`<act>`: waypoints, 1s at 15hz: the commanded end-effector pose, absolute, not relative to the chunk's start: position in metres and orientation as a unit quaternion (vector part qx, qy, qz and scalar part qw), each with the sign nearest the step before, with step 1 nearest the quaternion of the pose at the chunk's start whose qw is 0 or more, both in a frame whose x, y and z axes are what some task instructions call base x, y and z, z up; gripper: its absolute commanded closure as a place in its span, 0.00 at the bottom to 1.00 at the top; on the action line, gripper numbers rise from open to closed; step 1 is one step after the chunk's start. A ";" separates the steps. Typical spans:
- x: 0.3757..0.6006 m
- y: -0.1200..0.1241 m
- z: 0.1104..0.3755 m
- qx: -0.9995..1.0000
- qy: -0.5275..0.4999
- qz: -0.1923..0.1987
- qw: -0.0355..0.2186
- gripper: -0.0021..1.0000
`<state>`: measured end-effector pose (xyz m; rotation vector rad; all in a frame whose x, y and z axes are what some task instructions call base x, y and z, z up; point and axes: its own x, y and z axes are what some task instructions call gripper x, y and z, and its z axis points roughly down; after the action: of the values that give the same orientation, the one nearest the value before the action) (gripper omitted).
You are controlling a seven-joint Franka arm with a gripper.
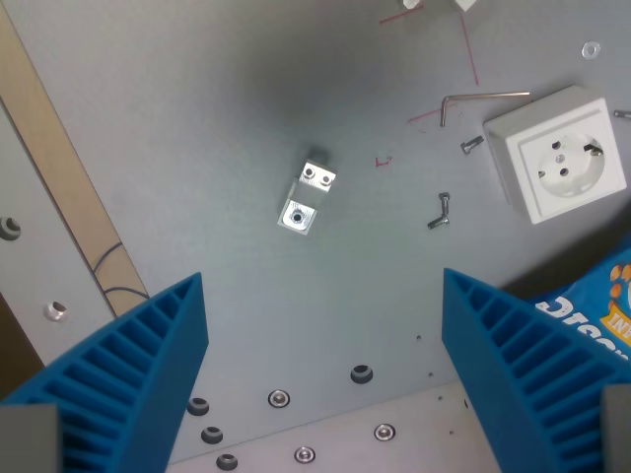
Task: Rotate around base positive z
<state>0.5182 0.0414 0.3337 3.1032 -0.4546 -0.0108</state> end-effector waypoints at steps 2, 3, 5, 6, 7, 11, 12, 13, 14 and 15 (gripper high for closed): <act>0.518 0.041 0.336 0.991 -0.132 -0.002 0.002 0.00; 0.518 0.041 0.336 0.992 -0.125 -0.002 0.002 0.00; 0.518 0.041 0.336 0.994 -0.112 -0.002 0.002 0.00; 0.518 0.041 0.336 0.994 -0.105 -0.001 0.003 0.00; 0.518 0.041 0.336 0.995 -0.099 -0.001 0.003 0.00; 0.518 0.041 0.336 0.997 -0.072 -0.001 0.003 0.00; 0.518 0.041 0.336 0.998 -0.065 -0.001 0.003 0.00; 0.518 0.041 0.336 0.998 -0.059 -0.001 0.003 0.00; 0.518 0.041 0.336 0.999 -0.052 -0.001 0.003 0.00; 0.518 0.041 0.336 0.999 -0.045 -0.001 0.003 0.00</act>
<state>0.5181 0.0417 0.3337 3.1206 -0.3148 -0.0111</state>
